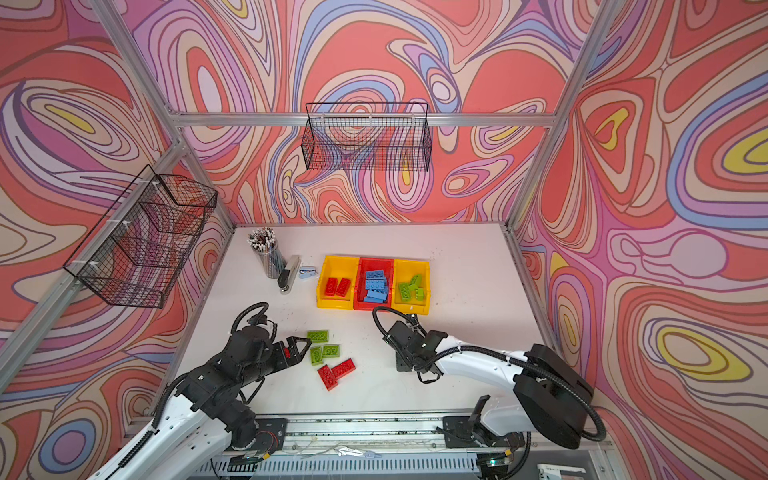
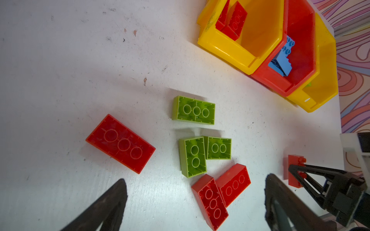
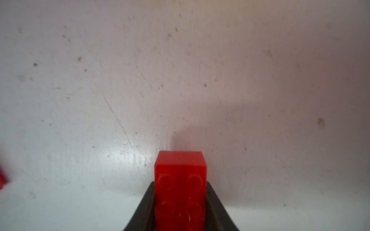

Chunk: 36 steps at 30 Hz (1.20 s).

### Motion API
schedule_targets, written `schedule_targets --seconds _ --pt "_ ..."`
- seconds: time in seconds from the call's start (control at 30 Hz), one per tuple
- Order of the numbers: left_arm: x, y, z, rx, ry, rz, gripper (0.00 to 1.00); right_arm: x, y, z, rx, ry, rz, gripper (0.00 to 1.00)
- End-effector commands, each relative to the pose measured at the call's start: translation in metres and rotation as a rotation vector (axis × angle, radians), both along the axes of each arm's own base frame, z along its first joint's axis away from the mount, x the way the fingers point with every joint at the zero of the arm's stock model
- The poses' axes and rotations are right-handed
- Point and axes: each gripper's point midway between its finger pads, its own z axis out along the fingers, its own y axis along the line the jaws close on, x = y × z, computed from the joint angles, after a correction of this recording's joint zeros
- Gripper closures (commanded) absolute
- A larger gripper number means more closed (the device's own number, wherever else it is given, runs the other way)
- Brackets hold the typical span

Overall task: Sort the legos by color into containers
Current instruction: 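Carry the red brick to the yellow bin by the stapler and open the right gripper, then position the left gripper over a red brick while the right gripper draws back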

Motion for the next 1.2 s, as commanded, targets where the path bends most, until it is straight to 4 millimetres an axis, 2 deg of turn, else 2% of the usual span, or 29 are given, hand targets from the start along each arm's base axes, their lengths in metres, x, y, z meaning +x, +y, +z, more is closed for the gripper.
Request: schedule_targets --seconds 0.0,0.13,0.23,0.33,0.53,0.73,0.87,1.0,1.17 --pt "-0.011 0.006 -0.009 0.012 0.054 0.023 0.05 0.03 0.027 0.042 0.056 -0.121 0.026 0.71" --pt "-0.015 0.012 -0.012 0.018 0.062 0.048 0.05 0.069 0.066 0.086 0.076 -0.232 0.088 0.71" --pt "-0.017 0.017 -0.013 0.026 0.066 0.073 0.05 0.101 0.097 0.108 0.07 -0.281 0.143 0.71" --pt "-0.019 0.021 -0.015 0.026 0.074 0.098 0.05 0.13 0.126 0.118 0.077 -0.307 0.188 0.71" --pt "-0.022 0.029 -0.023 0.044 0.102 0.149 0.05 0.179 0.17 0.112 0.083 -0.319 0.255 0.71" --pt "-0.024 0.036 -0.031 0.063 0.125 0.194 0.05 0.218 0.191 0.087 0.09 -0.302 0.27 0.7" --pt "-0.025 0.039 -0.034 0.075 0.137 0.212 0.05 0.233 0.202 0.082 0.103 -0.309 0.29 0.55" --pt "-0.023 0.04 -0.039 0.086 0.152 0.226 0.05 0.236 0.21 0.099 0.145 -0.345 0.315 0.3" --pt "-0.02 0.034 -0.05 0.074 0.179 0.228 0.05 0.224 0.205 0.118 0.181 -0.363 0.332 0.13"
